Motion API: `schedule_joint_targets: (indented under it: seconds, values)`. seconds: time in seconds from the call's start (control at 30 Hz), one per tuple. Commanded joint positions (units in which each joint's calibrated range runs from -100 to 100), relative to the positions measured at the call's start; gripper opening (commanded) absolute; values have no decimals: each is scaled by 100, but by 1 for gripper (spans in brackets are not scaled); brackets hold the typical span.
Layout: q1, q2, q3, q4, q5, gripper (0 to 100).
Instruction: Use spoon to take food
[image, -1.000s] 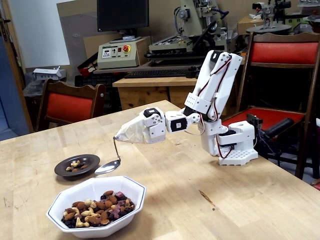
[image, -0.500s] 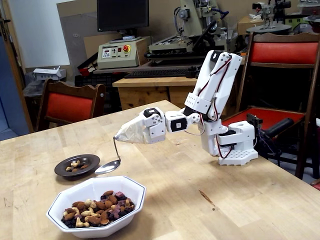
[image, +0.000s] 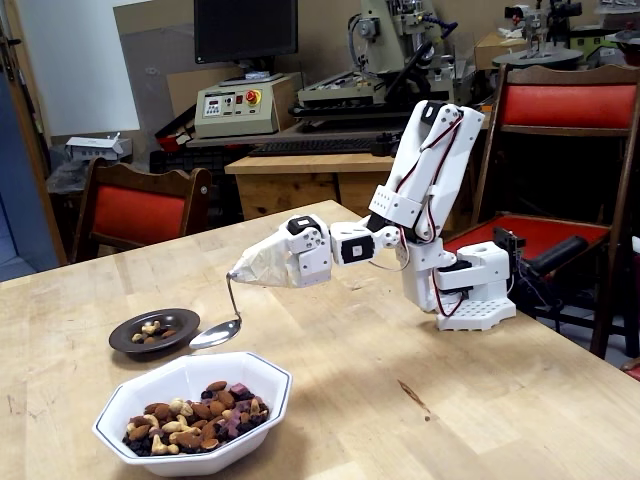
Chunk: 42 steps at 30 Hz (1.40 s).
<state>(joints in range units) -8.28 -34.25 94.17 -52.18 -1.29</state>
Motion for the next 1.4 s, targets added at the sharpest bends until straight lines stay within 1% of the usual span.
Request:
schedule_joint_targets:
  seconds: [0.0,1.37]
  values:
    - [-9,-191,-54,-102,-10,4]
    - [-39,-114,-116,-94,-20,4]
